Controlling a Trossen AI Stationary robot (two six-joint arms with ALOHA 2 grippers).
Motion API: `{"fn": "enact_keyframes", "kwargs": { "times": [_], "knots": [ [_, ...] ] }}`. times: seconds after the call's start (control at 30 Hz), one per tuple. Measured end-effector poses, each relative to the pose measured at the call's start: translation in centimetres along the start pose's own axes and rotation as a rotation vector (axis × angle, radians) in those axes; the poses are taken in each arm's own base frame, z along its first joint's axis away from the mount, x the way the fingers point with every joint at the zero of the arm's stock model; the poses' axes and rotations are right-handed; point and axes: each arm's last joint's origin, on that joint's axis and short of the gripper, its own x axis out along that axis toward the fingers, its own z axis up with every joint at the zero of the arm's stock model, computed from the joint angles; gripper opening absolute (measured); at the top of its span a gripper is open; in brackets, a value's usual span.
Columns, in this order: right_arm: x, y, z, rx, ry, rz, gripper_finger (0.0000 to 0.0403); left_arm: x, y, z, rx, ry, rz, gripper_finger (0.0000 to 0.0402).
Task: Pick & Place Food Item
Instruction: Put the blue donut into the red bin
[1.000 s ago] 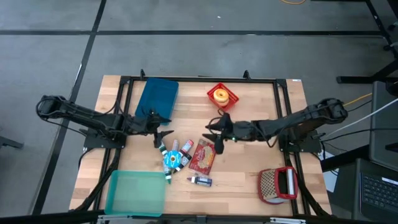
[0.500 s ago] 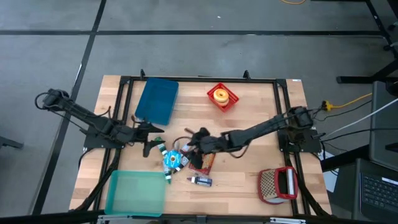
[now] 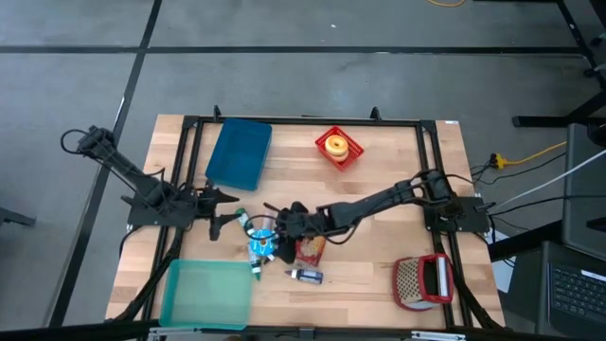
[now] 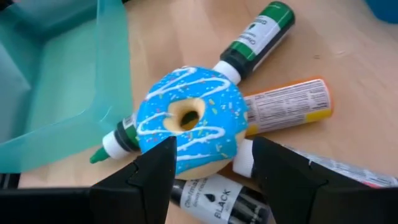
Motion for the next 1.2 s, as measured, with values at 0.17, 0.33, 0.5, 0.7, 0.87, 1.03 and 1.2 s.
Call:
{"fn": "enact_keyframes", "kwargs": {
  "times": [0.17,0.33,0.5,0.7,0.87,1.03,1.2],
  "knots": [
    [0.1,-0.4,0.2,0.027,0.001,-0.009,0.0214,-0.3,-0.2,-0.1,0.000,-0.021,0.003,0.0235],
    [0.1,-0.6,0.3,0.031,-0.002,-0.013,0.0214,-0.5,-0.4,-0.2,-0.012,-0.026,-0.002,0.0235],
    [0.8,-0.8,0.0,0.039,-0.006,-0.010,0.0214,-0.6,-0.4,-0.2,-0.011,-0.035,0.007,0.0235],
    [2.4,-1.2,-0.8,0.065,-0.014,0.035,0.0214,-0.6,-0.4,-0.2,-0.015,-0.037,0.008,0.0235],
    [2.5,-1.5,-0.5,0.071,-0.022,0.034,0.0214,-0.6,-0.4,-0.2,-0.015,-0.037,0.008,0.0235],
    [2.3,-1.3,0.6,0.064,-0.039,0.055,0.0214,-0.6,-0.4,-0.2,-0.015,-0.036,0.007,0.0235],
    [1.7,-0.2,2.7,0.012,-0.055,0.041,0.0214,-0.6,-0.4,-0.2,-0.020,-0.036,0.007,0.0235]
  ]
}}
